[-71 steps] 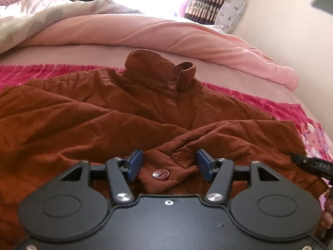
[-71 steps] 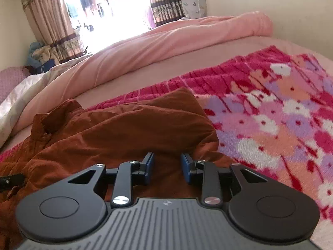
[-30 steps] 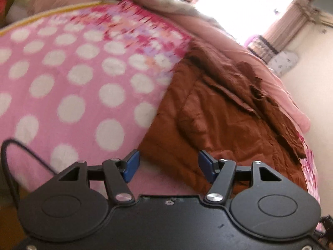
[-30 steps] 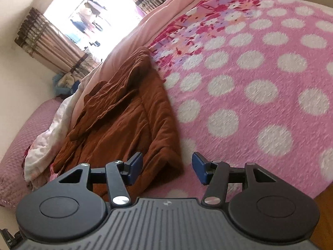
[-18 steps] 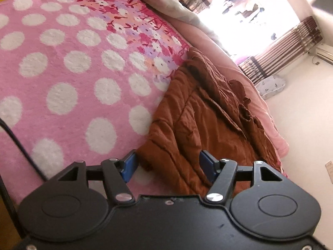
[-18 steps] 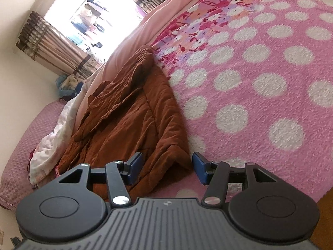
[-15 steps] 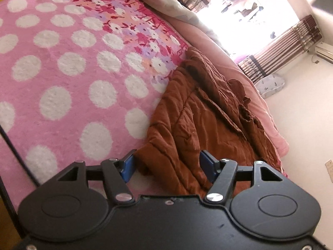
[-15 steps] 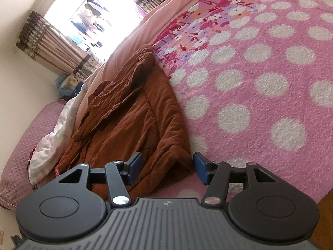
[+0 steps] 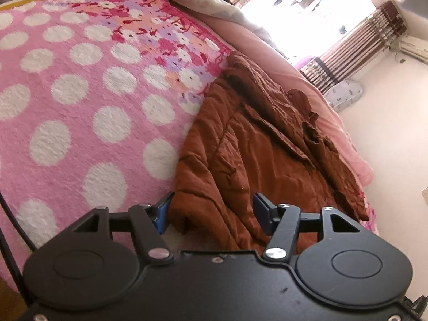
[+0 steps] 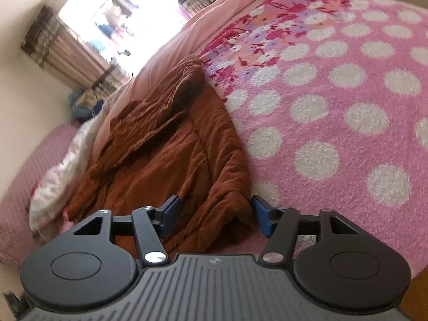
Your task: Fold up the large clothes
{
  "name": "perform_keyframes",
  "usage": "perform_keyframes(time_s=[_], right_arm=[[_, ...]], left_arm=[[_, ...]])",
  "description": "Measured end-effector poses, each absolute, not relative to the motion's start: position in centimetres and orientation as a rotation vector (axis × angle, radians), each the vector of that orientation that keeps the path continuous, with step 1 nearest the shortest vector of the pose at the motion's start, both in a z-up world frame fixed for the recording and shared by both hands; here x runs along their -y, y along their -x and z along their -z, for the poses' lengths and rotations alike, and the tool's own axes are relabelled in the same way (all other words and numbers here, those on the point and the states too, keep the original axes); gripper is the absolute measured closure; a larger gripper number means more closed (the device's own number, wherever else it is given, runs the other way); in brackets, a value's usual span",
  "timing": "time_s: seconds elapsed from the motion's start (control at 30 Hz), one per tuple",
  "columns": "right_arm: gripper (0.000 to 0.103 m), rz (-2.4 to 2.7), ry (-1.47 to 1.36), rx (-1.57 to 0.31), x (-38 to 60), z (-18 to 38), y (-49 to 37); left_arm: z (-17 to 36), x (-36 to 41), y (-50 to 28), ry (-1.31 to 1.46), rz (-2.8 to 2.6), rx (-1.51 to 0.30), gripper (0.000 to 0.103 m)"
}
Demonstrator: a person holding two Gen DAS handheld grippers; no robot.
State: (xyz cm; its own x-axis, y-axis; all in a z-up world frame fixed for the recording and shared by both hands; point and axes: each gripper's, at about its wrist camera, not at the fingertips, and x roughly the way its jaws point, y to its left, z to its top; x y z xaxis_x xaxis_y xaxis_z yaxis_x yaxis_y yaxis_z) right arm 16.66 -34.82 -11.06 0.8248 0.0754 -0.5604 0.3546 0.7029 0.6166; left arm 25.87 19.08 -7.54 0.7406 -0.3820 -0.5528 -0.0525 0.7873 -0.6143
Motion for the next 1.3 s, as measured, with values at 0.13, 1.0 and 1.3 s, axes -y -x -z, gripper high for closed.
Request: perform_keyframes(time_s=[0.13,1.0,1.3], right_arm=[[0.08,0.142,-0.79,-0.604,34.5,11.0,-16.7],[0.095,-0.055,-0.955,-0.308,45.2,-0.8,-37.0],[0.095,0.091,-0.972,-0.479,48.4,5.0,-50.7]], left_arm=[[7.1,-18.8,-26.1,0.62,0.189,-0.725,0.081],[-6.6,-15.9,-50.1,0.571,0.308,-0.481,0.092],[0.6,-13.5,-63.5,0.511,0.173,-0.686,0.079]])
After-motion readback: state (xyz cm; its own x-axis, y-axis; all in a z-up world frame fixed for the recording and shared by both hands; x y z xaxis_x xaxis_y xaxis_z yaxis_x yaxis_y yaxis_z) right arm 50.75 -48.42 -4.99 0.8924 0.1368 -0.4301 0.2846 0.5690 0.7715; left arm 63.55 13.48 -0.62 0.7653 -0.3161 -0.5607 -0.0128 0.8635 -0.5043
